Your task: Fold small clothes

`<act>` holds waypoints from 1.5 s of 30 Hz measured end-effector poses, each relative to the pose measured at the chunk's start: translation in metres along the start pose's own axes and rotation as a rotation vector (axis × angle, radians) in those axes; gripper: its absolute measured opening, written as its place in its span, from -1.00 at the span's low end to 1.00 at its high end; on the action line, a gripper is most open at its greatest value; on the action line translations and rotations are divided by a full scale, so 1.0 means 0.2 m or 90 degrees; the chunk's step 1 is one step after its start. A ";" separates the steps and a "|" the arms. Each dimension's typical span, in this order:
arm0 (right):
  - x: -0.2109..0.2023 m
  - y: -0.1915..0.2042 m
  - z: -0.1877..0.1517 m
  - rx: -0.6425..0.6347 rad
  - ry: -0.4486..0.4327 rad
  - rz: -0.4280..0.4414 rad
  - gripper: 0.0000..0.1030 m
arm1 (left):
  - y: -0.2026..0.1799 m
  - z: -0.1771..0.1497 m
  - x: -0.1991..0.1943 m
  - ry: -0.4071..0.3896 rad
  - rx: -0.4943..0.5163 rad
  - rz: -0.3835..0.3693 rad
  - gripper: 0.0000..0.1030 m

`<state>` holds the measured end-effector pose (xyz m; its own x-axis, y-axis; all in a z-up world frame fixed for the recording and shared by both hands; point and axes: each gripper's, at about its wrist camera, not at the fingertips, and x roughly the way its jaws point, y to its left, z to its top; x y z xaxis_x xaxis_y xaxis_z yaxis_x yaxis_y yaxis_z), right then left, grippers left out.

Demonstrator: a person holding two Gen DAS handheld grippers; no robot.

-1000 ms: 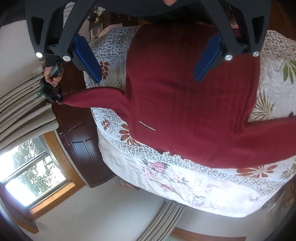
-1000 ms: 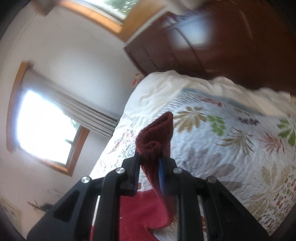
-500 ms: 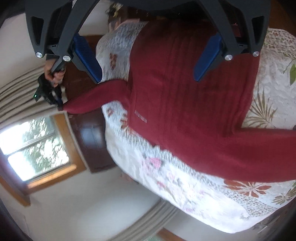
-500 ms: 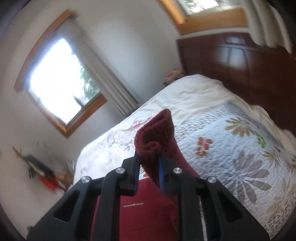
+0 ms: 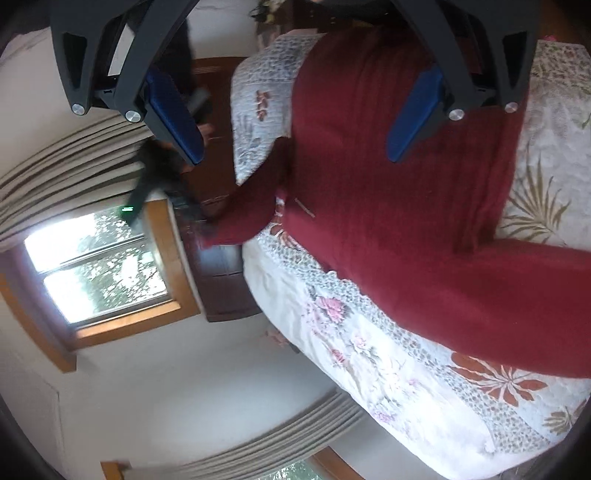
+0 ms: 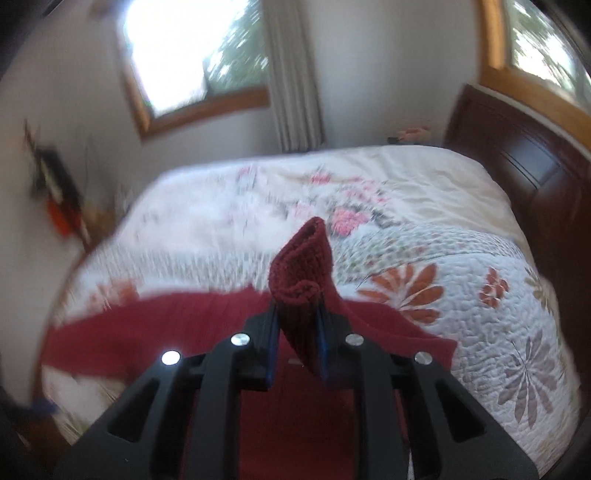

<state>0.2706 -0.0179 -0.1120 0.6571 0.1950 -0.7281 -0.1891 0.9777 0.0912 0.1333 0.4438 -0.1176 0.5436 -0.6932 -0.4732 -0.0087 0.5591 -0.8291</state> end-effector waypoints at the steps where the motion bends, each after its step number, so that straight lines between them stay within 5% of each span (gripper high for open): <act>1: 0.06 0.07 -0.03 -0.020 0.017 -0.005 -0.68 | 0.01 0.02 0.00 0.004 -0.010 -0.018 0.93; 3: 0.20 0.21 -0.12 -0.065 0.052 -0.015 -0.68 | 0.02 0.05 0.01 0.011 -0.020 -0.056 0.93; 9: 0.49 0.48 -0.32 -0.147 0.126 -0.028 -0.68 | 0.03 0.16 0.10 0.039 -0.031 -0.064 0.93; 13: 0.54 0.53 -0.38 -0.135 0.172 0.022 -0.41 | 0.06 0.23 0.27 0.080 -0.035 -0.048 0.93; 19: 0.32 0.25 -0.45 0.018 0.186 0.094 -0.21 | 0.16 0.31 0.55 0.130 -0.073 -0.038 0.93; 27: -0.15 -0.22 -0.78 0.137 0.171 0.019 -0.02 | 0.23 0.33 1.04 0.231 -0.090 0.017 0.93; 34: -0.38 -0.43 -1.05 0.311 0.152 0.000 0.02 | 0.24 0.31 1.29 0.267 -0.081 0.128 0.88; 36: -0.40 -0.43 -1.09 0.342 0.149 0.010 0.02 | 0.21 0.31 1.32 0.272 -0.055 0.148 0.57; 38: -0.41 -0.39 -1.12 0.363 0.152 0.028 0.02 | 0.22 0.32 1.36 0.283 -0.046 0.176 -0.01; 41: -0.39 -0.35 -1.08 0.353 0.163 0.043 0.02 | 0.27 0.34 1.36 0.281 -0.081 0.217 -0.59; 45: -0.35 -0.24 -1.06 0.321 0.181 0.067 0.02 | 0.26 0.38 1.32 0.264 -0.071 0.224 -0.83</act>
<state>0.0786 -0.0956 -0.2097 0.4192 0.3333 -0.8445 0.1737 0.8836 0.4349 0.3410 0.3246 -0.2633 0.1154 -0.6072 -0.7861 -0.2314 0.7532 -0.6157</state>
